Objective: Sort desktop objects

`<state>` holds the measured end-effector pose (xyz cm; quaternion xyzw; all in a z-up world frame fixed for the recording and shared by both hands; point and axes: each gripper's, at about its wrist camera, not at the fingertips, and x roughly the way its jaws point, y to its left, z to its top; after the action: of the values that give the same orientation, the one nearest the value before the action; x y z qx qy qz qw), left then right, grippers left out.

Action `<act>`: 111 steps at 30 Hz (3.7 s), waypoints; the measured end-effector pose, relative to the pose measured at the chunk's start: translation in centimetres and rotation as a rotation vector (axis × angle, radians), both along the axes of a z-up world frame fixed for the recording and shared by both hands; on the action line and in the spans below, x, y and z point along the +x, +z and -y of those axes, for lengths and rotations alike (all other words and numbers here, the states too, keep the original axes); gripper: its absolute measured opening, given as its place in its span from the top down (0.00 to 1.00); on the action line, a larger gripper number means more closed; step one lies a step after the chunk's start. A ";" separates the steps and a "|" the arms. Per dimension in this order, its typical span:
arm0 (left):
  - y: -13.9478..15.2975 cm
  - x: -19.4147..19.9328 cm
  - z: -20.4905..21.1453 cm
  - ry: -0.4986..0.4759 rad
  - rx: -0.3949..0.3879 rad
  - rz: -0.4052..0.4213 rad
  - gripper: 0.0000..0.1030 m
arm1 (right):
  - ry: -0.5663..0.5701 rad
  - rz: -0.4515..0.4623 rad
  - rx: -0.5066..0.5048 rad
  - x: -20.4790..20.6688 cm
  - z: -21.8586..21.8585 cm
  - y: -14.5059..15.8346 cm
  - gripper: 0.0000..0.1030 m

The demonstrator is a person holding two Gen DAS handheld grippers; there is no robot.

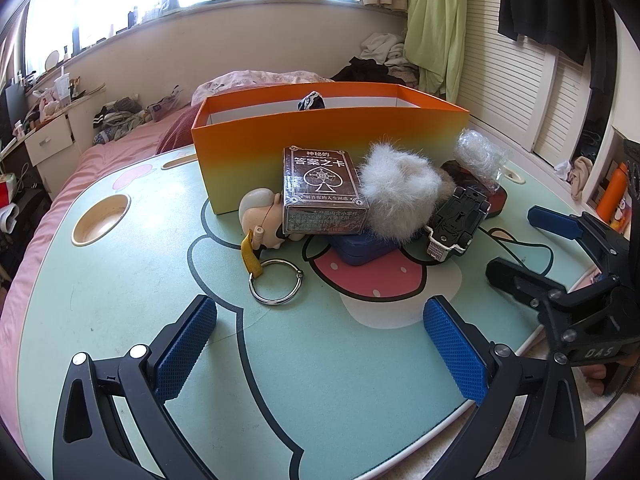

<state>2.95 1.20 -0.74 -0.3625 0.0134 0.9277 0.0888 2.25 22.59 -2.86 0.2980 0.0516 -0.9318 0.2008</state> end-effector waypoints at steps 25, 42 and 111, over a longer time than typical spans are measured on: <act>4.9 0.1 -1.6 -0.115 0.043 -0.138 0.14 | 0.001 -0.060 -0.170 -4.6 -1.5 5.1 0.70; 5.4 -4.2 -3.3 -0.161 0.044 -0.097 0.65 | 0.018 -0.070 -0.206 -4.0 -1.7 6.0 0.70; 0.5 -0.3 0.7 0.034 0.000 0.003 0.00 | 0.008 0.008 0.048 0.1 0.4 -0.9 0.00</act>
<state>2.63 0.50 -0.24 -0.3641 0.0070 0.9285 0.0729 2.38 22.17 -3.78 0.3064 0.0743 -0.9282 0.1975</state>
